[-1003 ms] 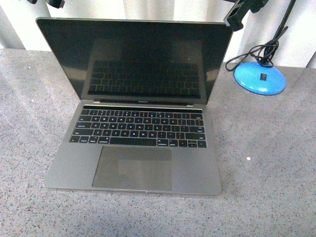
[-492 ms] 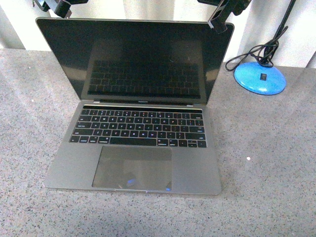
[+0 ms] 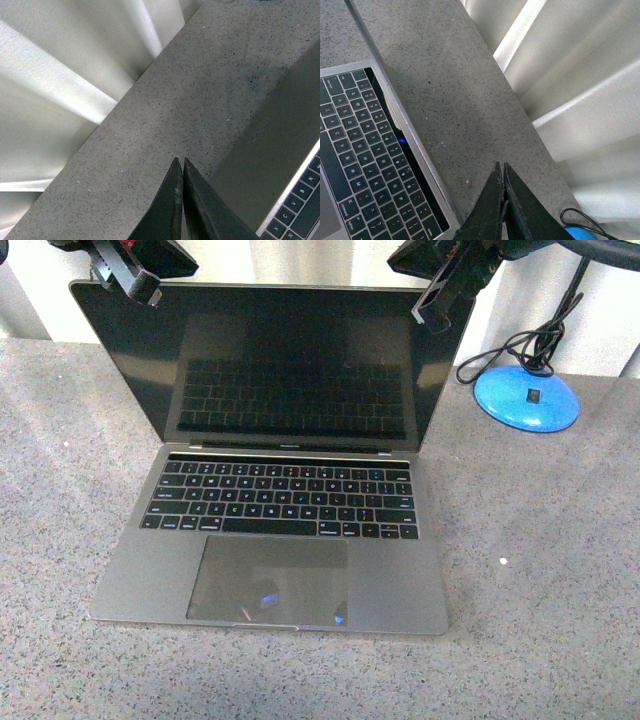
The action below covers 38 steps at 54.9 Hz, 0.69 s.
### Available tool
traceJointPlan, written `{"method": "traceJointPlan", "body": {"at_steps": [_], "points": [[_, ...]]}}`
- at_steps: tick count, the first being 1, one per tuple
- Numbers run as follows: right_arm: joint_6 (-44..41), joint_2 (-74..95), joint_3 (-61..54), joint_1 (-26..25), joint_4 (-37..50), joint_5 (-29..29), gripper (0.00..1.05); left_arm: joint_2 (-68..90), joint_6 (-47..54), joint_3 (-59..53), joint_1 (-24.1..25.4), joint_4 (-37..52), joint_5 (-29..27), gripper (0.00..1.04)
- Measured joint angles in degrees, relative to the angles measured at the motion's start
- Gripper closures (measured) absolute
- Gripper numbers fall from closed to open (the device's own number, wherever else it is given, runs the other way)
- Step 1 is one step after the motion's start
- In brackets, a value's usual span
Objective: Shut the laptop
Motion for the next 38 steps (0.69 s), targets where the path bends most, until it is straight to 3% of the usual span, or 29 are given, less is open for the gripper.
{"method": "traceJointPlan", "body": {"at_steps": [38], "points": [[0.59, -0.22, -2.03, 0.81, 0.52, 0.28, 1.04, -1.92, 0.13, -2.78, -0.57, -0.37, 1.01, 1.01]]}}
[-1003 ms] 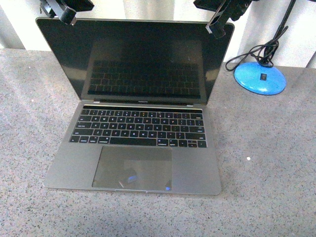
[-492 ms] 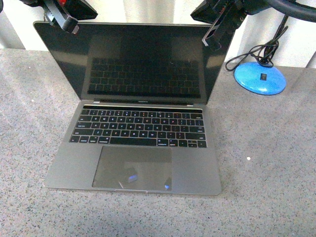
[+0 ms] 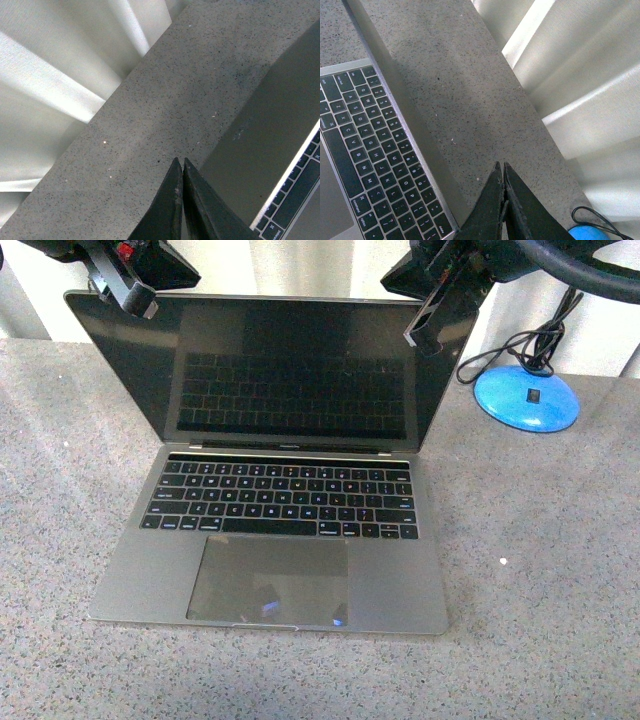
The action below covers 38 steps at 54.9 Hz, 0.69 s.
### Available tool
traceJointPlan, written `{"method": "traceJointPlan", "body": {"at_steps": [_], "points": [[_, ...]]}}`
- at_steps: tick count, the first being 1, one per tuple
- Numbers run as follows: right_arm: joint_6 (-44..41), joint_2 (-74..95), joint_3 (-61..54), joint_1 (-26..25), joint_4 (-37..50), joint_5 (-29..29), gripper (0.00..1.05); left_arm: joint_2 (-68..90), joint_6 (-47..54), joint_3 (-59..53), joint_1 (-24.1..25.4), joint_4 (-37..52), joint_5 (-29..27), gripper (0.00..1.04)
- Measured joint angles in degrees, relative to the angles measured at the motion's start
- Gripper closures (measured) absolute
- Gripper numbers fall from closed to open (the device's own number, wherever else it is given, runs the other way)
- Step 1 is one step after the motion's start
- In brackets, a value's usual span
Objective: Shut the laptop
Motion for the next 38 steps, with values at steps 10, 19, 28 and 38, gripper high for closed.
{"method": "traceJointPlan", "body": {"at_steps": [10, 19, 28, 38], "points": [[-0.04, -0.24, -0.87, 0.15, 0.13, 0.22, 1.04, -1.01, -0.28, -1.66, -0.20, -0.33, 0.98, 1.01], [-0.02, -0.70, -2.12, 0.63, 0.44, 0.48, 1.04, -1.73, -0.39, -3.30, -0.31, -0.55, 1.68, 1.01], [-0.02, -1.20, -3.10, 1.31, 0.48, 0.63, 1.04, -2.21, -0.81, -4.66, -0.48, 0.02, 1.84, 1.01], [0.04, -1.51, -4.22, 1.95, 0.94, 0.74, 1.04, -2.64, -2.14, -6.78, -0.48, 1.51, 2.38, 1.01]]}}
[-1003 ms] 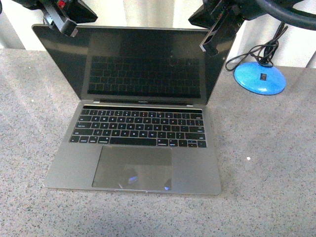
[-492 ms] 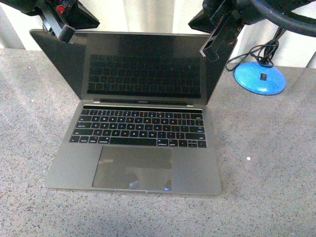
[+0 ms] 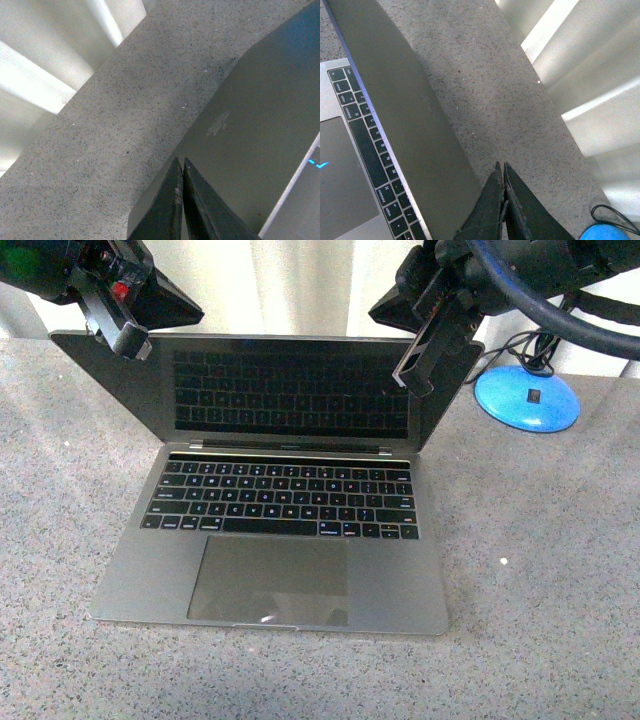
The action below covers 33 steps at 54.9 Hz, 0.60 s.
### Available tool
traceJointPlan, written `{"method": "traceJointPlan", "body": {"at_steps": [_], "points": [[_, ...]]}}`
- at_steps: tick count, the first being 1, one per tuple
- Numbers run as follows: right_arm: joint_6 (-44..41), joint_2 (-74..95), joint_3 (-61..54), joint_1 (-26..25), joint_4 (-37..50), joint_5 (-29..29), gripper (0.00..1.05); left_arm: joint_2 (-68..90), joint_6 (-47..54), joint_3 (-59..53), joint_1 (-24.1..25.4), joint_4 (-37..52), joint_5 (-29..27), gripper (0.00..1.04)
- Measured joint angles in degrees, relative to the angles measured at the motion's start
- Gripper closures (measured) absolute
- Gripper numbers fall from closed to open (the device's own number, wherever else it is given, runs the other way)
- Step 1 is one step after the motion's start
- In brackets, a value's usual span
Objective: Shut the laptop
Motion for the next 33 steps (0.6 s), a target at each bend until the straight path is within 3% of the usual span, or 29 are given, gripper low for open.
{"method": "traceJointPlan", "body": {"at_steps": [33], "points": [[0.74, -1.84, -5.92, 0.85, 2.08, 0.46, 1.04, -1.66, -1.25, -4.92, -0.59, 0.72, 0.79, 1.01]]}}
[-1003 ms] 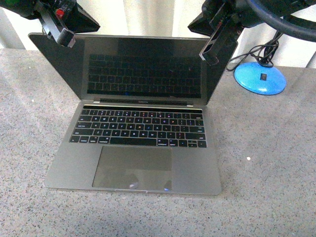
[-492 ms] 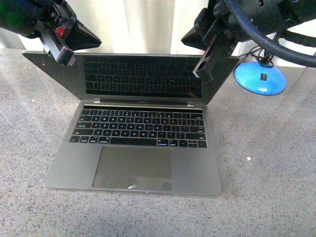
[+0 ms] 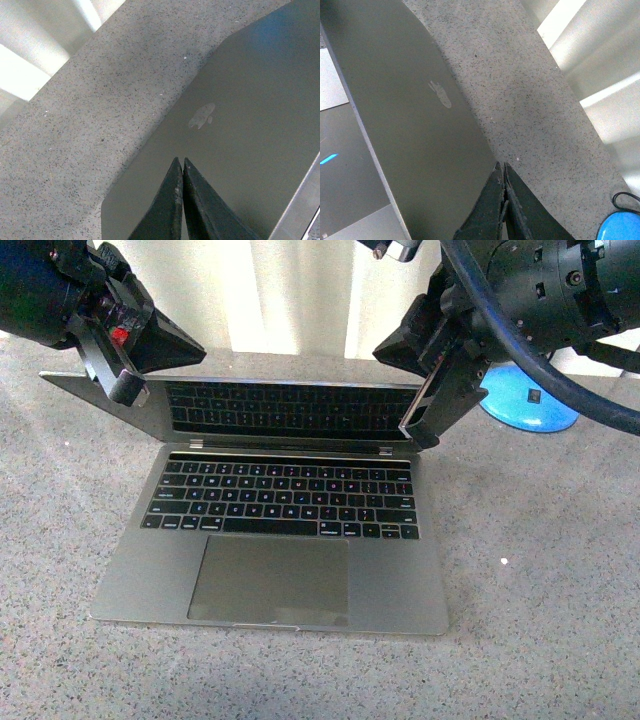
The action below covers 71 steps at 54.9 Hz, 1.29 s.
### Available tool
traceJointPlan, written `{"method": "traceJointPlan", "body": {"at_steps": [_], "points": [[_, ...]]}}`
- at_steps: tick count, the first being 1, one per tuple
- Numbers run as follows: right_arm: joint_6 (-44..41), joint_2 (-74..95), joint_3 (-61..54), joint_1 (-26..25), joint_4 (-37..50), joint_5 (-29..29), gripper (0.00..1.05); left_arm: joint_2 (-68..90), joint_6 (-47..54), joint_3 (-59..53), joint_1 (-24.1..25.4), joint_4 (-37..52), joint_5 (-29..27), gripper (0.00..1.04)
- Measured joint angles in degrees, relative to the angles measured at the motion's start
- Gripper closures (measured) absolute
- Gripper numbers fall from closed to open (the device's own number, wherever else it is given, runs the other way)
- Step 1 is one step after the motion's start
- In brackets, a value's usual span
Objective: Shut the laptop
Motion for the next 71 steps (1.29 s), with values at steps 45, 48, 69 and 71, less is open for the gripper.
{"method": "traceJointPlan", "body": {"at_steps": [45, 48, 69, 71], "points": [[1.95, -1.77, -6.14, 1.79, 2.69, 0.26, 1.04, -0.83, -2.64, -5.51, -1.11, 2.91, 1.55, 1.01], [2.29, -1.77, -6.64, 1.88, 2.95, 0.26, 1.04, -0.83, -2.80, -5.73, -1.11, 2.89, 1.68, 1.01], [3.32, -1.77, -8.90, 2.56, 4.09, 0.20, 1.04, -0.83, -3.30, -7.78, -1.22, 2.58, 2.56, 1.01], [3.37, -1.77, -9.14, 2.56, 4.24, 0.13, 1.04, -0.83, -3.43, -8.13, -1.29, 2.71, 2.62, 1.01]]}}
